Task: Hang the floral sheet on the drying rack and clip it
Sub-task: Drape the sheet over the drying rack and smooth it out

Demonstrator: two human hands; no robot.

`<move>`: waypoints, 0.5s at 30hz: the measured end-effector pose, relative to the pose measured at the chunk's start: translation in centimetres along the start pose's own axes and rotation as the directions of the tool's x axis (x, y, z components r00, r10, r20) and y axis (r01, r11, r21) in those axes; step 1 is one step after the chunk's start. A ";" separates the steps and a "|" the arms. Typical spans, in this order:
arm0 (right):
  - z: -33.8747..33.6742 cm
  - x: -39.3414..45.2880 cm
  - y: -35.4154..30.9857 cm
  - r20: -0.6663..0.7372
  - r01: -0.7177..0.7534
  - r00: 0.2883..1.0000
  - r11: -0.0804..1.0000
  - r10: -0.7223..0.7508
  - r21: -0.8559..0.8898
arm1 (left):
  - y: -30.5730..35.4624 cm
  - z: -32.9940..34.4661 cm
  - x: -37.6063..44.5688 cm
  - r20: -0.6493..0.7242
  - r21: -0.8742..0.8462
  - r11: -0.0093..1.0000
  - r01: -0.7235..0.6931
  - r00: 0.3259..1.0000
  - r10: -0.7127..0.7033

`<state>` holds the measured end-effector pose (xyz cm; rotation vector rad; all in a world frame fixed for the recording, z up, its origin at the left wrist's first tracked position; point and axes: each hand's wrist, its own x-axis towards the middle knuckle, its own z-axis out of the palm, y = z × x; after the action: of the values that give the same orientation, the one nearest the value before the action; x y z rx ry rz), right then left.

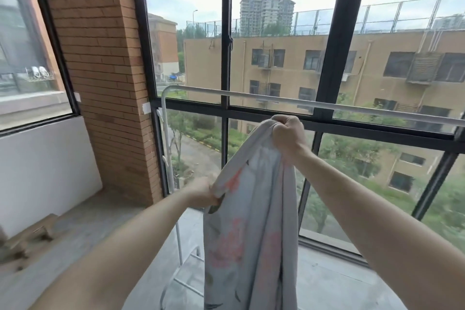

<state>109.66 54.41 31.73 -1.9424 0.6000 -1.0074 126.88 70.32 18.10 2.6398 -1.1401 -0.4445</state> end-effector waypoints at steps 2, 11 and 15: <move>0.0 1.5 0.5 0.012 0.008 1.000 1.000 -0.008 0.011 | -3.0 1.6 1.4 0.045 -0.086 0.993 0.084 0.996 -0.080; 0.1 7.1 2.3 0.020 0.026 0.999 0.995 -0.025 -0.091 | -7.9 -4.4 4.6 0.088 -0.601 0.736 0.310 0.942 -0.325; 1.5 9.5 2.2 0.047 0.043 0.998 0.988 -0.037 -0.145 | -10.4 -13.1 5.6 -0.405 -0.622 0.771 0.134 0.788 -0.463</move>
<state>116.16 47.18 33.35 -2.1077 0.6271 -0.9656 142.19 74.37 25.84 2.1796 -0.3039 -0.0448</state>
